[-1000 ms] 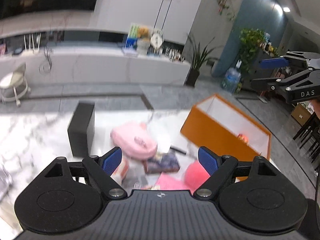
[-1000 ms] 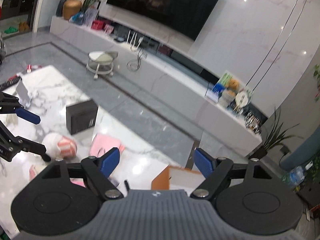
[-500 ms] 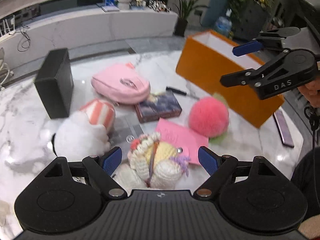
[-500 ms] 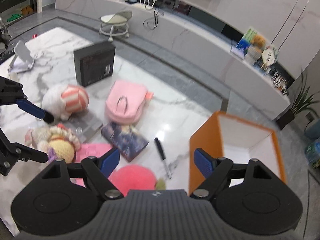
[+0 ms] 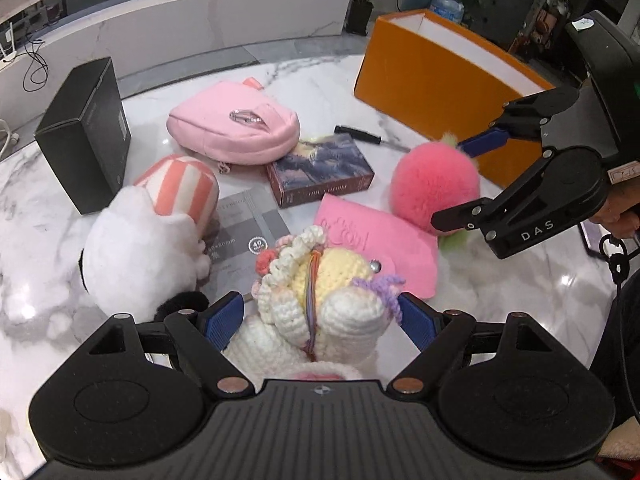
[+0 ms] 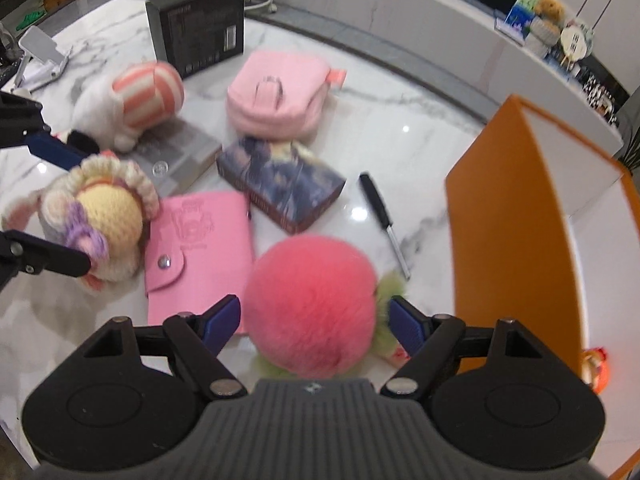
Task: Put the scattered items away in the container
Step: 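Close right tool on the pink fluffy pompom while left tool grasps the crocheted bunny, then lift the pink pompom with right tool while left tool lifts the crocheted bunny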
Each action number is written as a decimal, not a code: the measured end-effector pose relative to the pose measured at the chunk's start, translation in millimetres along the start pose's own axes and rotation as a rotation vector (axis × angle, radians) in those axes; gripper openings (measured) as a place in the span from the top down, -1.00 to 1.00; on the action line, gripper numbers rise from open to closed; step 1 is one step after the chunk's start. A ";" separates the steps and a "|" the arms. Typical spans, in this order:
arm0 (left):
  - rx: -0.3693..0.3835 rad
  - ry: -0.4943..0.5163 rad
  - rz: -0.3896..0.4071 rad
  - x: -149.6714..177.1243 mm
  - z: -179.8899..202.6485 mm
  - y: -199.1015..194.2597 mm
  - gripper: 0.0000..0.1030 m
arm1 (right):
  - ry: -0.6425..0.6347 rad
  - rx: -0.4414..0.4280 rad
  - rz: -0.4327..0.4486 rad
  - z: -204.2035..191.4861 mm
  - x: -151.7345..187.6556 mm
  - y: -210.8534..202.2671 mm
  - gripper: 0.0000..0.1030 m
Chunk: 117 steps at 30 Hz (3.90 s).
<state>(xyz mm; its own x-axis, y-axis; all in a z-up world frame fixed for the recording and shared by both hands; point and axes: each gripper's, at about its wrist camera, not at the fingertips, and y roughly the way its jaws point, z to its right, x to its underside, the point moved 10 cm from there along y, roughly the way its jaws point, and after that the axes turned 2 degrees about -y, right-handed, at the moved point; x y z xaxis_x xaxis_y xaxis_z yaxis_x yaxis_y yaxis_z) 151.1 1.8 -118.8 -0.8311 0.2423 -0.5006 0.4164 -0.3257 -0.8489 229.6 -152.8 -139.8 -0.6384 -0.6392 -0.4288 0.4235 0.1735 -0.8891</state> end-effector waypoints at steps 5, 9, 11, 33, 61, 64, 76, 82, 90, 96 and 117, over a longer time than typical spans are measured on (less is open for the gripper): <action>0.015 -0.009 -0.026 3.0 -1.1 11.7 -0.92 | 0.003 -0.012 -0.006 1.4 3.8 5.8 -0.49; 0.035 -0.028 -0.047 5.5 -2.1 20.6 -0.92 | 0.005 -0.021 -0.011 2.6 6.8 10.4 -0.33; 0.040 -0.040 -0.069 9.3 -2.9 26.8 -0.92 | 0.007 -0.026 -0.013 3.1 8.4 12.7 -0.14; 0.050 -0.104 -0.055 14.2 -11.3 17.5 -0.64 | 0.011 -0.003 -0.017 11.0 11.4 -2.4 0.09; 0.035 -0.122 -0.002 21.9 7.4 -19.7 -0.64 | 0.022 -0.018 0.034 9.5 -12.4 -27.9 0.04; 0.036 -0.133 -0.011 24.6 2.6 -15.7 -0.64 | 0.016 -0.023 0.013 4.9 -15.7 -11.9 -0.03; 0.021 -0.139 -0.056 34.7 -14.3 2.0 -0.64 | -0.001 0.004 -0.045 7.5 -19.6 34.9 -0.18; 0.021 -0.136 -0.064 33.0 -14.7 8.2 -0.64 | -0.034 0.025 -0.056 10.9 -16.1 41.4 0.00; 0.018 -0.133 -0.057 32.6 -11.5 3.0 -0.64 | -0.027 0.029 -0.046 16.5 -15.0 31.7 0.07; 0.010 -0.124 -0.040 21.5 -5.5 -15.4 -0.64 | -0.021 0.026 -0.006 22.5 -20.3 1.7 0.07; -0.147 0.143 0.362 -147.5 91.7 -241.5 -0.64 | -0.052 0.209 0.379 99.2 -94.9 -264.3 0.08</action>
<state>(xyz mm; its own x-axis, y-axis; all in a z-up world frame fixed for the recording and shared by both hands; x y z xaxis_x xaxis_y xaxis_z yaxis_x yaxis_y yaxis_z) 139.3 -39.1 175.5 -0.5660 0.2644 -0.7809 0.7291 -0.2815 -0.6238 242.0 -212.3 151.7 -0.3817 -0.5972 -0.7055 0.7463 0.2512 -0.6164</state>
